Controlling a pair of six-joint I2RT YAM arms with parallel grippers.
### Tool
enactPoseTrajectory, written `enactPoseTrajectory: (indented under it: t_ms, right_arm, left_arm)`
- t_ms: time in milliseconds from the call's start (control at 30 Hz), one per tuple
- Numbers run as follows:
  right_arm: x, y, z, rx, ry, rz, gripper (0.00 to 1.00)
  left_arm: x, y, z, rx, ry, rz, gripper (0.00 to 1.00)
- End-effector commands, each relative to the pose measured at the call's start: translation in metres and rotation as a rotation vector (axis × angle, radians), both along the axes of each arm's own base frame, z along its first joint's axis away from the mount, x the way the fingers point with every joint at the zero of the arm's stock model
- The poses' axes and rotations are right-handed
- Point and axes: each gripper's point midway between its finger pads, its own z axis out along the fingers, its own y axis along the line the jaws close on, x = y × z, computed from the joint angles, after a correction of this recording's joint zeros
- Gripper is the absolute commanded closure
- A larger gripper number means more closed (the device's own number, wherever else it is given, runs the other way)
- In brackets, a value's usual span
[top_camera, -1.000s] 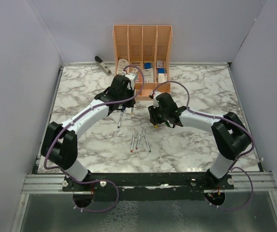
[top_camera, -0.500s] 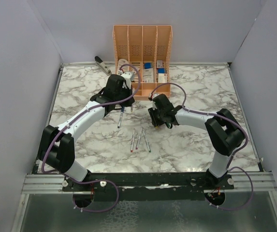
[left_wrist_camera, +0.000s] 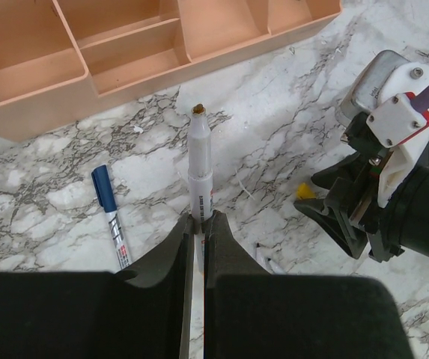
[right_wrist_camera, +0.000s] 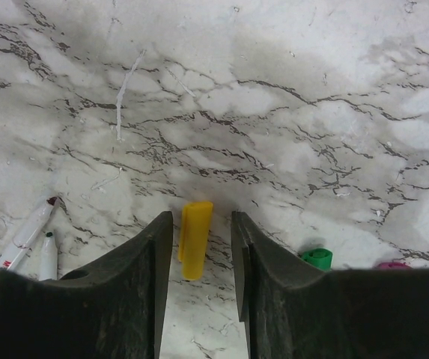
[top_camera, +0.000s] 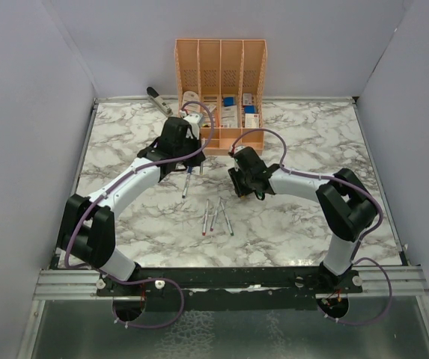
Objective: Insert the pens into the pen caps
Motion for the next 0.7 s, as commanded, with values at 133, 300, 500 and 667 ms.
enactPoseTrajectory:
  t_ms: [133,300,500,667]
  right_arm:
    - [-0.032,-0.031,-0.033,-0.164,0.124,-0.041,0.74]
    - [-0.038,-0.032,-0.036,-0.183,0.148,-0.035,0.98]
    - [-0.013,-0.021,-0.010,-0.159,0.065,-0.074,0.99]
    - [0.041,0.002,0.052,-0.073,-0.153,-0.106,0.99]
  left_arm:
    - [0.002,0.000,0.022,-0.049,-0.057,-0.017,1.00]
    - [0.003,0.001,0.019,-0.048,-0.054,-0.015,1.00]
    - [0.002,-0.005,0.019,-0.078,-0.063,-0.059,1.00]
    - [-0.001,-0.010,0.018,-0.109,-0.069,-0.096,1.00]
